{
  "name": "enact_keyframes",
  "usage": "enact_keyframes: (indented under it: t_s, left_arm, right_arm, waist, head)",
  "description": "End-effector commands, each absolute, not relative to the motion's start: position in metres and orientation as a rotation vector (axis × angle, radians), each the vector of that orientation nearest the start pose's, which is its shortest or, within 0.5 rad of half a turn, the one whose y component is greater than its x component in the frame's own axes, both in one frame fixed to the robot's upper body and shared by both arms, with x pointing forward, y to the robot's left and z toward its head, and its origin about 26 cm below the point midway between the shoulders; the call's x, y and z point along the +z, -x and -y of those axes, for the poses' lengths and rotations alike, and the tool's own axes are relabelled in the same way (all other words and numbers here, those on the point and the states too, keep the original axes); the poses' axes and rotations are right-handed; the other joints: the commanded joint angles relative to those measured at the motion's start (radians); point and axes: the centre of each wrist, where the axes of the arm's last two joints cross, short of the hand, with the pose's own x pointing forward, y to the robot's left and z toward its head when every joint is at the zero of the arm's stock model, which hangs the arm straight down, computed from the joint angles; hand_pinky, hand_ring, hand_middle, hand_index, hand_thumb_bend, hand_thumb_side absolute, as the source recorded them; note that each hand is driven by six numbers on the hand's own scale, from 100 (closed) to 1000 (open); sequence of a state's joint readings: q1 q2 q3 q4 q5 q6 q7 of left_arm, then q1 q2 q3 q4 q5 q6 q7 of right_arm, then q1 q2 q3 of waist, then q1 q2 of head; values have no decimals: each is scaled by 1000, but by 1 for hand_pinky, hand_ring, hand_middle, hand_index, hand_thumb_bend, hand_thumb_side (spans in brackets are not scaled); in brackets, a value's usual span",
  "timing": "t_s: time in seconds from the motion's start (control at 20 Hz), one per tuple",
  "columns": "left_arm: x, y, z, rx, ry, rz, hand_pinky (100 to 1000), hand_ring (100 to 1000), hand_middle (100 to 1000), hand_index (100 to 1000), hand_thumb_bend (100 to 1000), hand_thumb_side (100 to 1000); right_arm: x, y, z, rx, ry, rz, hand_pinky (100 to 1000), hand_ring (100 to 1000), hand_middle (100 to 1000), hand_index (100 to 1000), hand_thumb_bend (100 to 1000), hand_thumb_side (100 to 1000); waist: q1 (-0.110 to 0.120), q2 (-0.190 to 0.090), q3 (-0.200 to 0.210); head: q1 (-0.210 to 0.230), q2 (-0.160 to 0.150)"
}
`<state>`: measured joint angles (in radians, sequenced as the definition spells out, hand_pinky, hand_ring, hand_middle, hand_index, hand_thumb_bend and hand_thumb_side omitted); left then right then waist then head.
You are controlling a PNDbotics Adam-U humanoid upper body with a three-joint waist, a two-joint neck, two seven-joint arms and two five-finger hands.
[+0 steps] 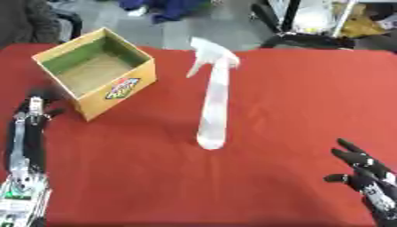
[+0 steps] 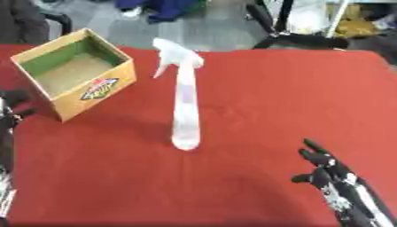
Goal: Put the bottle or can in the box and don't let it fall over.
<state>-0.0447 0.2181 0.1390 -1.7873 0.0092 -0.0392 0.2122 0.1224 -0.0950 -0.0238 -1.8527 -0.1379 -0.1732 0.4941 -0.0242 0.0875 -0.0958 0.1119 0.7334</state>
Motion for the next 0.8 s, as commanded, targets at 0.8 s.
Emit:
enact_keyframes:
  t_s: [0.8]
  left_arm:
    - [83,-282,-315,70,-392,1907,749,856,626,727,100,894]
  right_arm:
    - [175,-315,316,1090,-230,2188,708,1000,1000,872,100,463]
  waist:
    - [-6,-14,34]
  head:
    - [-38,1]
